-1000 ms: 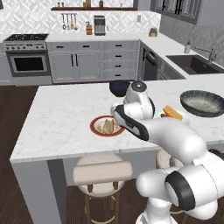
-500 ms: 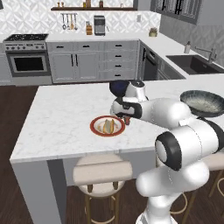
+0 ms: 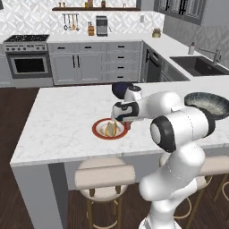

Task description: Place one bun and one sausage from the bowl on each plate.

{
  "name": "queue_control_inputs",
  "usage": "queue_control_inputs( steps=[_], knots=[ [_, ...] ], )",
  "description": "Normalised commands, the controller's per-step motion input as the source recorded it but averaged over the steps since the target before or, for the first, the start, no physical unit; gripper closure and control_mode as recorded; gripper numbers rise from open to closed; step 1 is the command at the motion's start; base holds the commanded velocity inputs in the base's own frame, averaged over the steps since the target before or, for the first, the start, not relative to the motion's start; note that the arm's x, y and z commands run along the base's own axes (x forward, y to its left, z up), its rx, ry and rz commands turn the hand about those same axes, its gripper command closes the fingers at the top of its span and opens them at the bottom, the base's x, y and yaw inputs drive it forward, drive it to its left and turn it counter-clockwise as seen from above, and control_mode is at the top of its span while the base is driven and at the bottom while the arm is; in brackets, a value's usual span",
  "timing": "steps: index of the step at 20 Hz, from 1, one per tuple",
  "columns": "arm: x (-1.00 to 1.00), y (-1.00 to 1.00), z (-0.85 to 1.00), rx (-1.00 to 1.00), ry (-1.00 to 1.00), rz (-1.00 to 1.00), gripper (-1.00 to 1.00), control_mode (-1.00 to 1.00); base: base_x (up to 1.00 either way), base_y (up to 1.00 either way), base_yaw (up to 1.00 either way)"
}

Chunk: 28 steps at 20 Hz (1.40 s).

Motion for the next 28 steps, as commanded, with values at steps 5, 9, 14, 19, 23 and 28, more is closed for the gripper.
queue_control_inputs(
  steps=[5, 9, 14, 19, 23, 28],
  knots=[
    [0.72, 0.12, -0.4, -0.03, 0.01, 0.0, 1.0, -1.0, 0.0, 0.0, 0.0],
    [0.57, 0.63, -0.29, -0.07, 0.0, 0.0, -1.0, -1.0, 0.0, 0.0, 0.0],
    [0.2, 0.24, -0.09, -0.02, 0.0, 0.0, -1.0, -1.0, 0.0, 0.0, 0.0],
    [-0.4, -0.12, 0.5, 0.02, -0.14, 0.01, -1.0, -1.0, 0.0, 0.0, 0.0],
    [-0.86, -0.13, 0.95, 0.02, -0.44, 0.0, -1.0, -1.0, 0.0, 0.0, 0.0],
    [-0.94, -0.12, 0.89, 0.01, -0.8, -0.03, -1.0, -1.0, 0.0, 0.0, 0.0]
  ],
)
